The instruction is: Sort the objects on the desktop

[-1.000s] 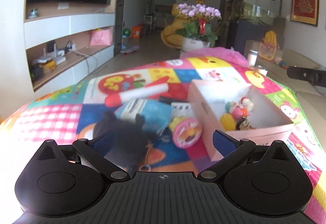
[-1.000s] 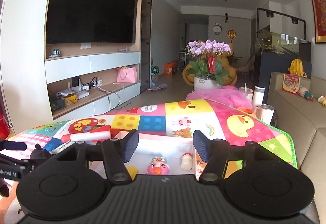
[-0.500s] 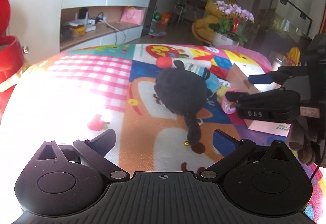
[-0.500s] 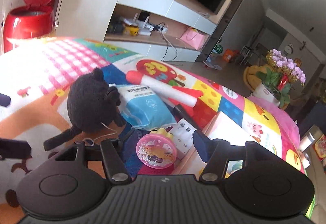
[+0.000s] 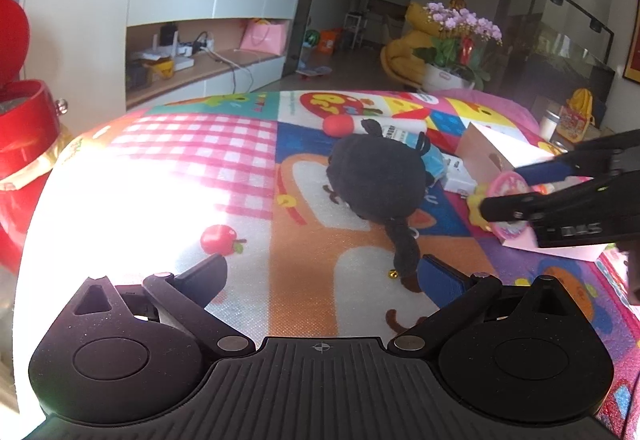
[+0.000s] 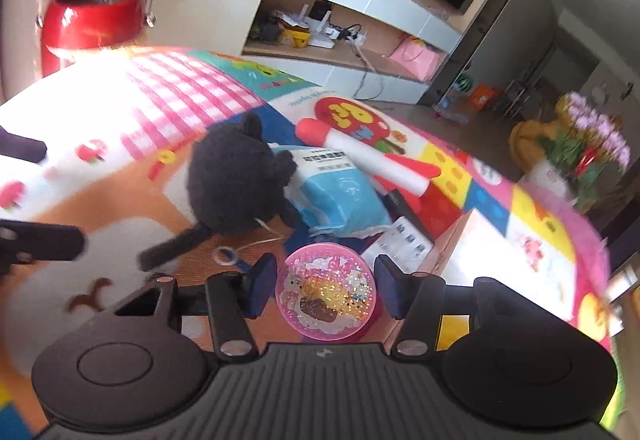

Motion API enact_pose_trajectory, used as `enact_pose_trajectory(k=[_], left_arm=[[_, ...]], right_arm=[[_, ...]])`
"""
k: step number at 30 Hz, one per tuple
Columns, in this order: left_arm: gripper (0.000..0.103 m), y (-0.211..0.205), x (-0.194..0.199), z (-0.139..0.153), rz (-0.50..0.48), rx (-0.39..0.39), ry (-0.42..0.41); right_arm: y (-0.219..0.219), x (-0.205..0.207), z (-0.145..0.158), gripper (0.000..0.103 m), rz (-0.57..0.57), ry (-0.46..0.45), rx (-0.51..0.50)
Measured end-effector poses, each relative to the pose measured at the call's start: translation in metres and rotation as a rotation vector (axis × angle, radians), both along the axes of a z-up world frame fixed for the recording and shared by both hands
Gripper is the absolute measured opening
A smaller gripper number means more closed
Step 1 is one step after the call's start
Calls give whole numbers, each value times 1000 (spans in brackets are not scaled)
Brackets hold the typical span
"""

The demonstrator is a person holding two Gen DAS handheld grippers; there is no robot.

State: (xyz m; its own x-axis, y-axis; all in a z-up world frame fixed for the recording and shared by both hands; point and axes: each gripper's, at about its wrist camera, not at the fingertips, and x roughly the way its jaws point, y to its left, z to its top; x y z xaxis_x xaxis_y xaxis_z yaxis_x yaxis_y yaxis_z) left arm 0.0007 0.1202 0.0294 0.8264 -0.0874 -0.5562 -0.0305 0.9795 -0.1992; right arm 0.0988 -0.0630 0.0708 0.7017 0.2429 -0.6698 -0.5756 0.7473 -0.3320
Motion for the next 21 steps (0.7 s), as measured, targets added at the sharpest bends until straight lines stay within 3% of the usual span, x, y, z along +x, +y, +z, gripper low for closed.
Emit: enact_pose_trajectory(k=[3,7,14,21], left_arm=[[103,2,2,0,1,-10,2],[103,-3,4,3,-15,-10,-1],[103,-11,4,7,-39,30,6],[103,-28,38,8,-104,64,11]], right_arm=[[-24,-10,26,54,-10,211,178],[-43,-23,27,54,-37,357,282],[-35,-25,-3,55,-59,342,300],[-60,-56,19,72,-72,131,337]])
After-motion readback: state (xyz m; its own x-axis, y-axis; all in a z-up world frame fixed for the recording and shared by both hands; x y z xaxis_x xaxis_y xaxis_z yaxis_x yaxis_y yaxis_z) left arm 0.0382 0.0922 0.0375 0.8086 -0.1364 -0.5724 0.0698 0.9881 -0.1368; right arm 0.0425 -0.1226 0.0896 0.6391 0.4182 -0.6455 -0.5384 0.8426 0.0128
